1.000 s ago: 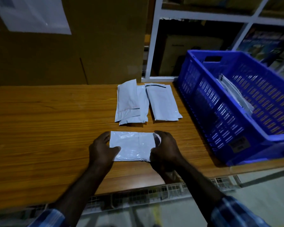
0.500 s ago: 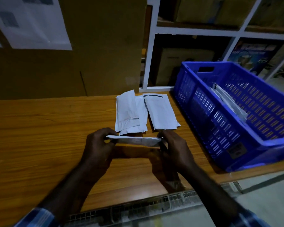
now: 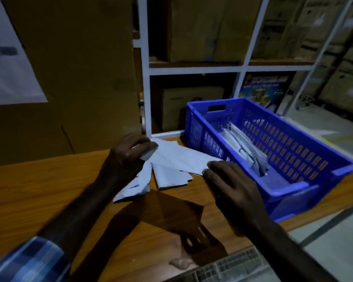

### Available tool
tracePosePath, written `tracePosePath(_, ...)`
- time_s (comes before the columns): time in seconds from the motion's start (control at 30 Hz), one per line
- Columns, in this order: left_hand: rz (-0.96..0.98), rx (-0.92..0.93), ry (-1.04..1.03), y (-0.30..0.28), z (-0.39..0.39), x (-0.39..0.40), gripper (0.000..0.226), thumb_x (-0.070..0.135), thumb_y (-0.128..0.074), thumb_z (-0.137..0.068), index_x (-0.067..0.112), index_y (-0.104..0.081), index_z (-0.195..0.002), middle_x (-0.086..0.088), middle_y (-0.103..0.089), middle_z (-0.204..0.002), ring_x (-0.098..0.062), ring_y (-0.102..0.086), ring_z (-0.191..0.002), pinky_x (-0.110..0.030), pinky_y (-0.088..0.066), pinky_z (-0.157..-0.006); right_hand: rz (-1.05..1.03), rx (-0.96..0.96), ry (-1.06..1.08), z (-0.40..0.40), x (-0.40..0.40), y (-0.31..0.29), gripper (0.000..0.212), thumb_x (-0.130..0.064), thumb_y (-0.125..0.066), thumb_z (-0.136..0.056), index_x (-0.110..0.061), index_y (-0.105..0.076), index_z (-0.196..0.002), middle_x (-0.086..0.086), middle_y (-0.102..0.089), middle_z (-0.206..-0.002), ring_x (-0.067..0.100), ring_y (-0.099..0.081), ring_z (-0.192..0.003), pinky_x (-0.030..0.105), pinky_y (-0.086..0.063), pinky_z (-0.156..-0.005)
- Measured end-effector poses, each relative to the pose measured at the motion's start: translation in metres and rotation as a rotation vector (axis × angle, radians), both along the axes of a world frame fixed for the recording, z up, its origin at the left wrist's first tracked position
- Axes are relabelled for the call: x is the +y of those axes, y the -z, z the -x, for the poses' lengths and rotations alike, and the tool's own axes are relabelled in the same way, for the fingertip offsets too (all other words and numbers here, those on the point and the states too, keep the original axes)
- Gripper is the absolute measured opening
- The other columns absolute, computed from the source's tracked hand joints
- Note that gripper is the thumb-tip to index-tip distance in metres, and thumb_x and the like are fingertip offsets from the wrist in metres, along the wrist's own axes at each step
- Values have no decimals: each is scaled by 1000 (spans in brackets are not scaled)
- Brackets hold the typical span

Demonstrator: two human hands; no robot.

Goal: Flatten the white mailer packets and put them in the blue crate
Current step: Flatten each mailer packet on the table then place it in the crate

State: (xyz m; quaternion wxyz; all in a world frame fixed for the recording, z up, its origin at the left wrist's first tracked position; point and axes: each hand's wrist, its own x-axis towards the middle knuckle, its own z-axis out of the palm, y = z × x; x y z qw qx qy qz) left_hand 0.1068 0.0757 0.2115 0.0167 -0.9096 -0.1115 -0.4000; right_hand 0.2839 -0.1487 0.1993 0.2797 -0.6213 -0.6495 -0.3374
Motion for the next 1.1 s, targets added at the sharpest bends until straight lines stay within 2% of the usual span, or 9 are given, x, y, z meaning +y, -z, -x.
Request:
tracePosePath(0.1,-108,-21,41,-29,-55,-3,25,-9,-69,-77,-3,-72,-101,-21,-68,-97,-35,-65,-88,-38,-54,-77,-63,-41,-21,-43,-16,-25,20,0,-49,-99,2,-67,-107,25,-67,-111,38,-65,-99,44,-56,-76)
tracePosePath(0.23,-163,-48,92,-64,-134,-15,30,0,-77,-76,-5,-70,-105,-23,-68,-103,-35,-66,-93,-39,-53,-80,-108,-133,15,-110,-33,-46,18,5,-61,-90,2,-73,-103,23,-67,-120,37,-65,-109,46,-56,-87)
tracePosePath(0.5,-211,-32,294,-87,-278,-39,37,11,-39,-99,-2,-74,-102,-22,-71,-106,-34,-70,-95,-33,-48,-89,-3,-87,56,-223,-70,-55,51,17,-63,-73,-4,-71,-119,15,-66,-127,31,-64,-116,42,-54,-95)
tracePosePath(0.57,-191,19,372,-84,-308,-39,50,25,-31,-106,0,-75,-100,-20,-72,-101,-28,-69,-94,-33,-50,-83,63,-27,75,-244,-76,-50,61,19,-70,-66,-7,-70,-121,14,-66,-127,30,-66,-113,39,-55,-90)
tracePosePath(0.67,-169,153,375,-73,-347,-28,33,14,-44,-93,8,-76,-102,-12,-73,-102,-24,-71,-92,-33,-54,-73,150,73,89,-271,-77,-37,73,19,-75,-56,-9,-69,-123,13,-66,-127,29,-68,-109,40,-58,-83)
tracePosePath(0.8,-70,286,416,-57,-391,-13,35,-1,-54,-80,8,-75,-106,-11,-73,-108,-25,-70,-99,-42,-57,-84,235,224,118,-296,-68,-19,71,16,-69,-58,-12,-69,-123,11,-68,-125,26,-71,-101,35,-60,-67)
tracePosePath(0.93,-85,398,395,-31,-432,7,41,0,-54,-69,8,-76,-102,-10,-74,-103,-29,-72,-93,-47,-58,-80,357,308,201,-311,-44,-11,67,-4,-52,-61,-15,-67,-126,9,-71,-118,28,-72,-82,29,-53,-55)
tracePosePath(1.0,-82,484,349,-15,-451,21,42,5,-53,-68,11,-76,-103,-7,-74,-105,-28,-72,-95,-43,-58,-80,401,349,232,-316,-30,-12,65,-5,-54,-66,-16,-64,-129,10,-74,-105,31,-70,-80,30,-48,-58)
tracePosePath(1.1,-47,611,307,6,-473,41,42,1,-60,-71,15,-75,-108,-4,-73,-110,-25,-70,-101,-39,-57,-83,568,500,242,-324,-9,-8,54,-12,-53,-82,-15,-56,-135,18,-70,-110,39,-64,-100,40,-49,-78)
